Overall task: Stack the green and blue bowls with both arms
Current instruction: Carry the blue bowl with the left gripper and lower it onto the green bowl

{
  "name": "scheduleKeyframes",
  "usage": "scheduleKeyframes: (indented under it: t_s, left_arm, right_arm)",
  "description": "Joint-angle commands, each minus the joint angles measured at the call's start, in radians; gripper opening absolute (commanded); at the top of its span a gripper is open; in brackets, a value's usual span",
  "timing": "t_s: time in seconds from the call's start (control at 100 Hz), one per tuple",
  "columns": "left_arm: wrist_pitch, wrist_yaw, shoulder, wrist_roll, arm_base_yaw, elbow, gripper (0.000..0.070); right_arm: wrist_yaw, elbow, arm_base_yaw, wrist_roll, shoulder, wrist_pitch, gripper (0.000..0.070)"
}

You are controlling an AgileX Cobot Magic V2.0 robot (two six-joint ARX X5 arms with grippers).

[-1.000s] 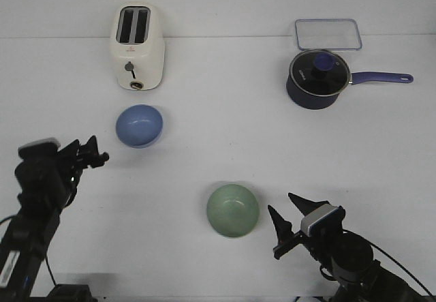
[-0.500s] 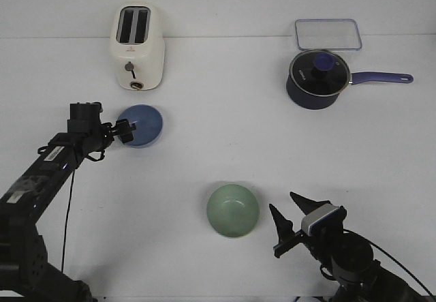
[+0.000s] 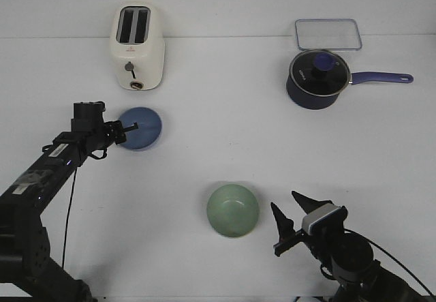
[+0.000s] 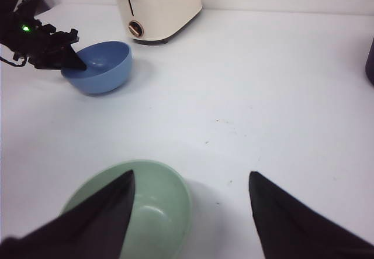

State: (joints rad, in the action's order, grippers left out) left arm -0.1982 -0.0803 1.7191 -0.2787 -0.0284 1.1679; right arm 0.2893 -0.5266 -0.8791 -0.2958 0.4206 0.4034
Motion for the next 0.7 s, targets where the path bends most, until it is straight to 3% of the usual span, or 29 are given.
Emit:
scheduleKeyframes:
  t_s: [0.0, 0.22, 0.35, 0.53, 0.69]
  left_arm:
    - [-0.006, -0.026, -0.022, 0.021, -0.002, 0.018, 0.001]
    - [-0.042, -0.17, -0.228, 0.023, -0.055, 0.018, 0.001]
    - [-0.111, -0.169, -0.347, 0.034, -0.181, 0.014, 0.0009]
    - [-0.144, -0.158, -0.386, 0.016, -0.442, -0.02, 0.0009]
    - [-0.134, -0.039, -0.333, -0.032, -0.643, -0.055, 0.0009]
  right_arm:
    - [0.003, -0.002, -0.011, -0.002, 0.006, -0.01, 0.0409]
    - [0.004, -0.002, -0.011, -0.002, 0.006, -0.01, 0.0409]
    - [0.03, -0.002, -0.011, 0.0, 0.006, -0.01, 0.0409]
    - [0.056, -0.002, -0.011, 0.009, 0.006, -0.01, 0.0409]
    - [0.055, -0.002, -0.011, 0.013, 0.006, -0.01, 0.0409]
